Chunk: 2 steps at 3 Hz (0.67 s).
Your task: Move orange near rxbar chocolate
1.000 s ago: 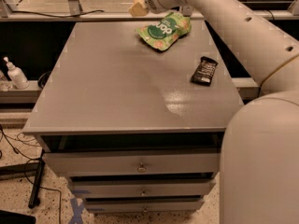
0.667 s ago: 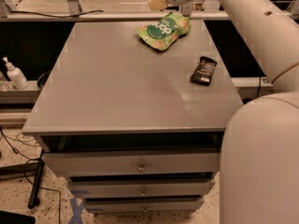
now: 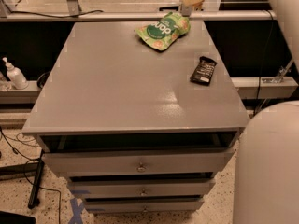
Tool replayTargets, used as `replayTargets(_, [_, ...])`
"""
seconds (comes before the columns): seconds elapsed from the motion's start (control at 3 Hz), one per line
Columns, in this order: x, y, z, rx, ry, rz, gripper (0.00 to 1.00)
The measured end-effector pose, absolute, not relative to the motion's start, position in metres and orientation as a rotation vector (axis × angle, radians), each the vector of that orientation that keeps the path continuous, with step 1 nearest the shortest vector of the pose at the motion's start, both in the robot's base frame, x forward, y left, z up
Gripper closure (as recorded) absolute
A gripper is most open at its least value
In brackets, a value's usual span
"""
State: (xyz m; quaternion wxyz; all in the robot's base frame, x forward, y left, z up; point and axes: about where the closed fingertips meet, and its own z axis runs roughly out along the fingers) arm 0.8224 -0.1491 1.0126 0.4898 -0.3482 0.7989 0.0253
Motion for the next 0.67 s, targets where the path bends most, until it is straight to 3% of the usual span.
replayTargets(0.67, [0.755,-0.209,0.992,-0.791,2.064,0.151,1.0])
